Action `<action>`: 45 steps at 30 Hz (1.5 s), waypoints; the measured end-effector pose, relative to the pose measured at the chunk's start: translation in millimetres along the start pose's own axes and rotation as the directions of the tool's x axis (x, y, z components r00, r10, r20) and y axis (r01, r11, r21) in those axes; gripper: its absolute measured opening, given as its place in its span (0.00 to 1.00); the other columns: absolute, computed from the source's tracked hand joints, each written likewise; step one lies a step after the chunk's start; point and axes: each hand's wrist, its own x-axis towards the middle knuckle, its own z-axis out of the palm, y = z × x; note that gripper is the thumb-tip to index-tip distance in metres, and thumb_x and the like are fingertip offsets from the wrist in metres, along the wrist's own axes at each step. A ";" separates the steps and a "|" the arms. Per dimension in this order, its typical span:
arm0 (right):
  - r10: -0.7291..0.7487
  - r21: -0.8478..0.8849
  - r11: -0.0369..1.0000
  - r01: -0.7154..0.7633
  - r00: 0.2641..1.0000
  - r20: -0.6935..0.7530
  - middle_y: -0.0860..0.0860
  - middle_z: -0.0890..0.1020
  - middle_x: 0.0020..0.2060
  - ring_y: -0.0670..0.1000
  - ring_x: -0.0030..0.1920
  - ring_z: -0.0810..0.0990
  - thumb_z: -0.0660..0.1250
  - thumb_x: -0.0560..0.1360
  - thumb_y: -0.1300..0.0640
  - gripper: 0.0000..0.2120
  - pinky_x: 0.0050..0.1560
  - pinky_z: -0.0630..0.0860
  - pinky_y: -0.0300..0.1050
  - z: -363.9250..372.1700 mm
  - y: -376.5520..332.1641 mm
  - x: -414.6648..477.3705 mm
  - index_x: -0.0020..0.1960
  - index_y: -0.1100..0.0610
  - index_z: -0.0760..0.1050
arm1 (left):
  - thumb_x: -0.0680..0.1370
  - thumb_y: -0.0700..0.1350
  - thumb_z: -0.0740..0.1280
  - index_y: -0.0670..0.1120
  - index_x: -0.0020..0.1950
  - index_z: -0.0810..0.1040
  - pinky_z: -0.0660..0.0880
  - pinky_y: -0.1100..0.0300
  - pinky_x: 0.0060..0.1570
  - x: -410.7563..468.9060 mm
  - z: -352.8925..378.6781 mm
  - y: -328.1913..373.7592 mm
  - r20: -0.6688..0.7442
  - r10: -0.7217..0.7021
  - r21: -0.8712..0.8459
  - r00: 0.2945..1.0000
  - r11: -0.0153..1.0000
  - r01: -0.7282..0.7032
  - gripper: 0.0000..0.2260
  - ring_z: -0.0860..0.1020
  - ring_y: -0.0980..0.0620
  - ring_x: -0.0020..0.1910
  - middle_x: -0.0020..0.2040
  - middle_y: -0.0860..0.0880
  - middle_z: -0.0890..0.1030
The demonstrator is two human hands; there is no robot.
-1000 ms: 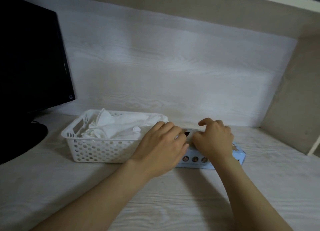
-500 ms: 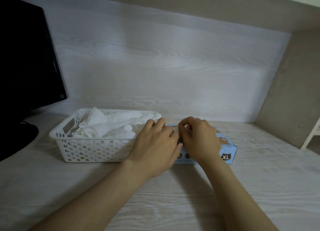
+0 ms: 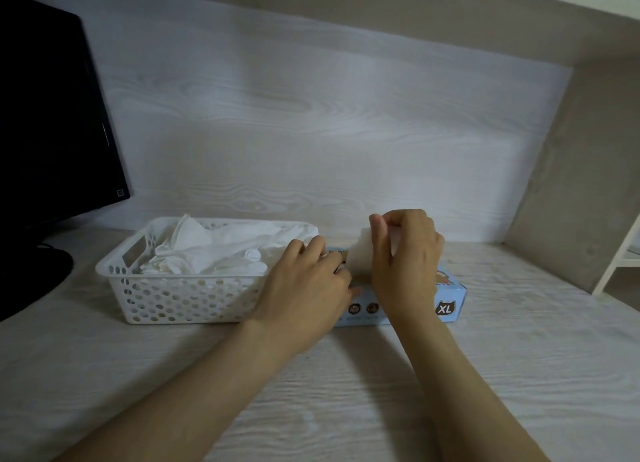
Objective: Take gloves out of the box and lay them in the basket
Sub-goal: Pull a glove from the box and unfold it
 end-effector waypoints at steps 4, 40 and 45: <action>-0.038 0.014 0.999 0.041 0.987 -0.158 0.44 0.78 0.45 0.49 0.47 0.75 0.64 0.85 0.47 0.12 0.60 0.61 0.44 -7.2 -6.3 5.1 0.51 0.56 0.76 | 0.86 0.59 0.54 0.51 0.51 0.87 0.70 0.48 0.53 0.8 0.8 -0.2 0.055 -0.004 -0.021 0.998 1.000 0.005 0.23 0.73 0.45 0.53 0.46 0.52 0.82; 0.088 0.487 0.339 -0.805 0.543 0.835 0.63 0.80 0.38 0.63 0.44 0.79 0.63 0.80 0.54 0.19 0.50 0.76 0.58 -37.4 -43.9 16.1 0.48 0.73 0.76 | 0.78 0.44 0.66 0.50 0.65 0.79 0.76 0.59 0.57 -11.1 -41.8 -21.6 0.002 -0.317 -0.852 0.948 0.496 0.167 0.15 0.80 0.57 0.62 0.61 0.58 0.82; 0.218 0.421 0.224 -0.879 0.467 0.857 0.54 0.77 0.34 0.53 0.35 0.78 0.57 0.80 0.66 0.12 0.34 0.76 0.44 -38.0 -39.3 18.2 0.39 0.60 0.72 | 0.77 0.41 0.66 0.48 0.47 0.76 0.74 0.57 0.39 -7.8 -42.5 -24.2 -0.090 -0.491 -0.847 0.867 0.496 0.193 0.02 0.80 0.51 0.40 0.39 0.55 0.80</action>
